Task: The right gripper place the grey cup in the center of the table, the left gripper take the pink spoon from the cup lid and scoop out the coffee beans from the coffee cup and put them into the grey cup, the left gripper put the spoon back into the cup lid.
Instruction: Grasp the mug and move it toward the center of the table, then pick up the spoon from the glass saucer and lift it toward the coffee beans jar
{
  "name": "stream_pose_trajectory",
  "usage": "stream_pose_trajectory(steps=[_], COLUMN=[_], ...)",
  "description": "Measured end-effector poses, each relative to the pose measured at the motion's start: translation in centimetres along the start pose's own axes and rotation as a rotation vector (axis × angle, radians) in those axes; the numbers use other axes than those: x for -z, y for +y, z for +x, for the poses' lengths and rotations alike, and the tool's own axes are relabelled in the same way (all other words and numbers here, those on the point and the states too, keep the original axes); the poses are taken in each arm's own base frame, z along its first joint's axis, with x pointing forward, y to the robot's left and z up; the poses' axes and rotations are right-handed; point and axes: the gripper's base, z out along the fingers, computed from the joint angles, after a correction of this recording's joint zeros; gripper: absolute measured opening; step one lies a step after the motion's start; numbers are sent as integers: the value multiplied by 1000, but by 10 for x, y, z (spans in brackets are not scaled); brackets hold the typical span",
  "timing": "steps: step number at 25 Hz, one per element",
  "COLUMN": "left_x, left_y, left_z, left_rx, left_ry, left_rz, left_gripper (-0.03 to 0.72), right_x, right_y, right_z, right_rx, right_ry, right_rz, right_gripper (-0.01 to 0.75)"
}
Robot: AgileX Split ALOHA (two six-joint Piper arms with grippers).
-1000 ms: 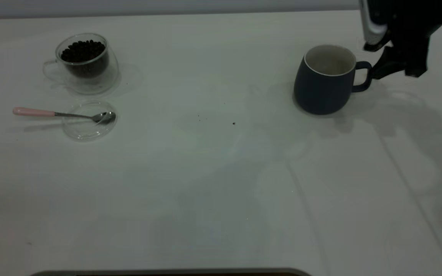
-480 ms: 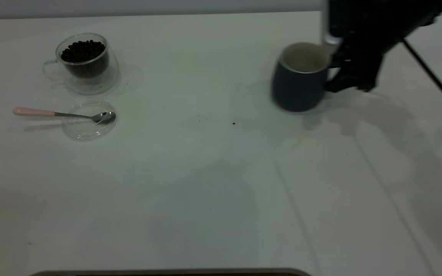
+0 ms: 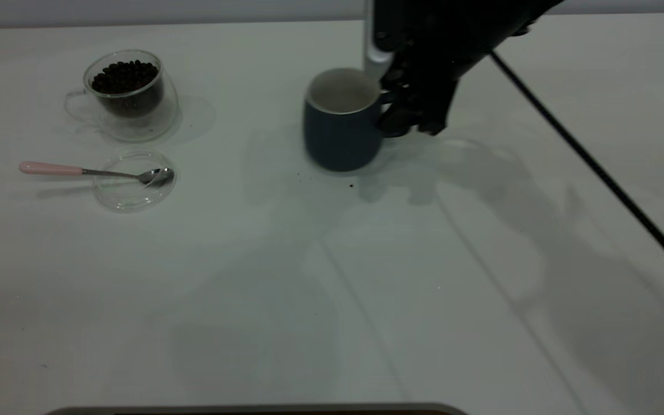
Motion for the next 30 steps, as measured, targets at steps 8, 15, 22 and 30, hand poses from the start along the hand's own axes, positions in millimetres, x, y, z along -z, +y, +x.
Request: stream_pose_trajectory(steps=[8, 15, 22, 30], left_x=[0, 0, 0, 0], left_y=[0, 0, 0, 0], left_z=[0, 0, 0, 0], left_rx=[-3, -2, -2, -2], left_ry=[0, 0, 0, 0], left_rz=[0, 0, 0, 0], left_gripper=[413, 413, 413, 413], right_x=[29, 137, 272, 358], right_y=[-6, 35, 123, 201], right_z=[12, -15, -9, 31], right_rx=[-175, -817, -1009, -1258], right_ry=[14, 5, 317, 512], right_rz=[9, -70, -64, 243], right_gripper=[526, 520, 515, 513])
